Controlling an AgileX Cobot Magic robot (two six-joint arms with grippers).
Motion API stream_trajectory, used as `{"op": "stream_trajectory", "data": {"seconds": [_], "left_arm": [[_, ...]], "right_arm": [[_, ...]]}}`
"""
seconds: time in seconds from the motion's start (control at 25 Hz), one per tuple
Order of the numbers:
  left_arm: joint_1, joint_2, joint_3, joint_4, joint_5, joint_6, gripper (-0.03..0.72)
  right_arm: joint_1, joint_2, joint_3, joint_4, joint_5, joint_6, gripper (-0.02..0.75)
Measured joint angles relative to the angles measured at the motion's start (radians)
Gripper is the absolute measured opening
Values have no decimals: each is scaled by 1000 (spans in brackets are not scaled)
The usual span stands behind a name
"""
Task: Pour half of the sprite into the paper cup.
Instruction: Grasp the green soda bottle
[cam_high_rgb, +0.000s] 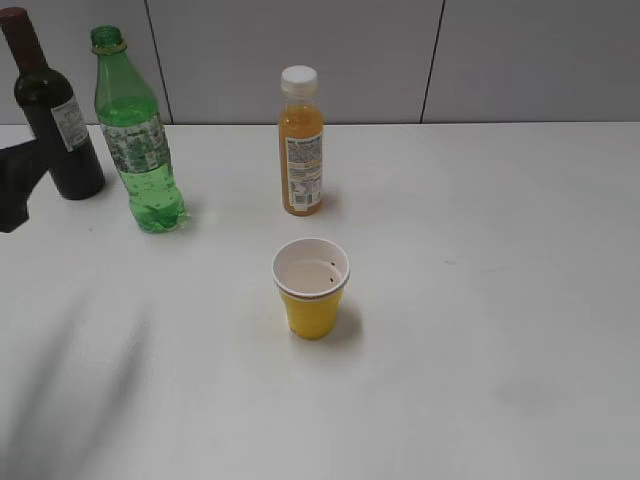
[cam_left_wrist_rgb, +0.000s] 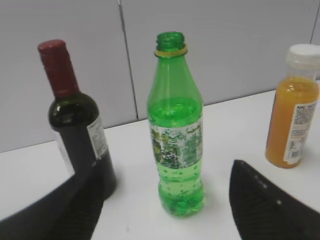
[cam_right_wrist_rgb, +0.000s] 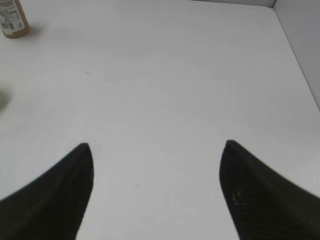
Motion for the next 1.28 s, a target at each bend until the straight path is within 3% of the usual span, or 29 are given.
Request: {"op": "stream_trajectory", "data": {"seconds": [0.24, 0.64, 1.28], "left_arm": [[0, 198, 0, 143, -249, -141, 594], [0, 439, -3, 150, -534, -161, 649], [0, 659, -147, 136, -567, -163, 656]], "right_arm": [[0, 0, 0, 0, 0, 0, 592], [0, 0, 0, 1, 0, 0, 592], [0, 0, 0, 1, 0, 0, 592]]}}
